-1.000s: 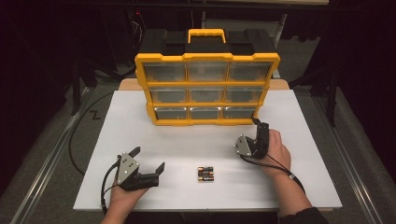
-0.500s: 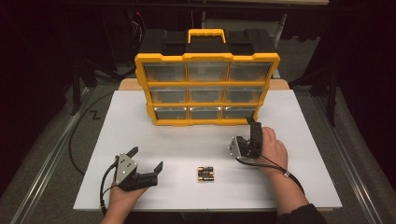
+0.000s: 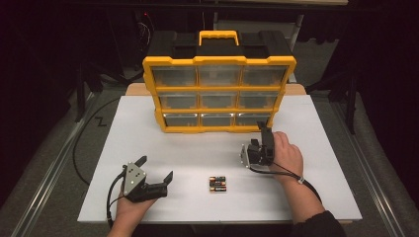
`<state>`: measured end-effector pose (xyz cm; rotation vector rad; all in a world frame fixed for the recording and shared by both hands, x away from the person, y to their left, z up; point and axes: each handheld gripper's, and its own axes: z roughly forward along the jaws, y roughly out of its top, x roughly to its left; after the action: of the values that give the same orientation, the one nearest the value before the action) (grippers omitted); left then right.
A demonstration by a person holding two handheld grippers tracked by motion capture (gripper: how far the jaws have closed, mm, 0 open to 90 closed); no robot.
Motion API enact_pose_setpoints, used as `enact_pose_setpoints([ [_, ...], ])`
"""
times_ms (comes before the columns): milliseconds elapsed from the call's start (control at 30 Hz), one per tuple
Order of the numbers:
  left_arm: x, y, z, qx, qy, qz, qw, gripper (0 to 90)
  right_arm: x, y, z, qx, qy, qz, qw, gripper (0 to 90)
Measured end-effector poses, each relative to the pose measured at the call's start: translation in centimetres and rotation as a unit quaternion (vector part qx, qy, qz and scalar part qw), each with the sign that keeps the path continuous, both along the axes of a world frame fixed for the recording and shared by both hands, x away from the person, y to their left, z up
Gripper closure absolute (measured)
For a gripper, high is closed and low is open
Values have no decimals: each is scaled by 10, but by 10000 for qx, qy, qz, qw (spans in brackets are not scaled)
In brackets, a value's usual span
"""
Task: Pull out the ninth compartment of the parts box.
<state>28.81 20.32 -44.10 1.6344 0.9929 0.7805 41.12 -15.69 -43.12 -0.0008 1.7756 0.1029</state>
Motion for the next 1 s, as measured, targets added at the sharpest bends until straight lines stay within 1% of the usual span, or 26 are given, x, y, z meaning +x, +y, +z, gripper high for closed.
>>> enact_pose_setpoints([
  [67, 0, 0, 0, -3, -8, -9, 10000, 1, 0, 1, 1, -19, -1, -19, 10000, 199],
  [100, 0, 0, 0, -8, -11, -11, 10000, 1, 1, 2, 1, -75, -65, -6, 10000, 209],
  [167, -1, 0, 1, 8, -30, -35, 10000, 1, 3, 4, 3, -93, -95, -7, 9999, 240],
  [233, -1, 0, 1, 27, -43, -41, 10000, 1, 3, 5, 4, -115, -99, -20, 9999, 249],
  [300, -1, 0, 1, 22, -40, -37, 10000, 1, 4, 7, 6, -138, -134, -49, 9998, 276],
  [333, -2, 0, 1, 13, -39, -31, 10000, 1, 5, 8, 7, -121, -199, -39, 9997, 302],
  [367, -2, 0, 1, 13, -40, -31, 10000, 1, 5, 8, 7, -121, -199, -39, 9997, 302],
  [400, -2, 0, 1, 32, -36, -28, 10000, 1, 5, 8, 8, -180, -193, -42, 9996, 317],
  [433, -2, 0, 2, 51, -37, -36, 10000, 1, 6, 8, 9, -224, -237, -55, 9995, 329],
  [467, -2, -1, 2, 52, -54, -31, 10000, 1, 7, 8, 8, -226, -216, -74, 9995, 355],
  [500, -2, -1, 2, 48, -67, -30, 10000, 1, 7, 8, 8, -226, -216, -74, 9995, 355],
  [533, -2, -1, 2, 54, -70, -28, 10000, 1, 9, 8, 8, -247, -203, -109, 9994, 384],
  [567, -2, -1, 1, 61, -66, -38, 10000, 1, 9, 8, 8, -247, -203, -109, 9994, 384],
  [600, -2, -1, 1, 68, -60, -41, 10000, 1, 10, 8, 9, -274, -183, -127, 9994, 394],
  [633, -2, -1, 1, 71, -51, -42, 10000, 1, 11, 8, 9, -340, -224, -117, 9991, 406],
  [667, -2, -1, 1, 70, -44, -50, 10000, 1, 12, 9, 9, -263, -193, -157, 9993, 415],
  [700, -2, -1, 1, 62, -43, -54, 10000, 1, 13, 9, 10, -307, -194, -153, 9992, 426],
  [733, -2, -1, 1, 58, -41, -57, 10000, 1, 14, 9, 11, -299, -219, -155, 9992, 438],
  [767, -2, -1, 1, 56, -38, -63, 10000, 1, 15, 9, 12, -322, -236, -107, 9991, 445],
  [800, -2, -1, 2, 51, -37, -68, 10000, 1, 17, 10, 12, -262, -278, -105, 9992, 468],
  [833, -2, -1, 2, 45, -37, -70, 10000, 1, 17, 10, 12, -262, -278, -105, 9992, 468],
  [867, -2, -1, 2, 41, -36, -77, 10000, 1, 17, 11, 14, -361, -232, -188, 9989, 475],
  [900, -2, -1, 2, 33, -38, -80, 10000, 1, 19, 11, 13, -307, -327, -91, 9990, 481],
  [933, -2, -1, 2, 27, -40, -89, 9999, 1, 20, 12, 13, -289, -361, -76, 9989, 492],
  [967, -2, -1, 2, 21, -41, -101, 9999, 1, 20, 13, 14, -336, -307, -105, 9989, 501],
  [1000, -2, -1, 2, 14, -35, -119, 9999, 1, 20, 14, 16, -422, -262, -190, 9986, 508],
])
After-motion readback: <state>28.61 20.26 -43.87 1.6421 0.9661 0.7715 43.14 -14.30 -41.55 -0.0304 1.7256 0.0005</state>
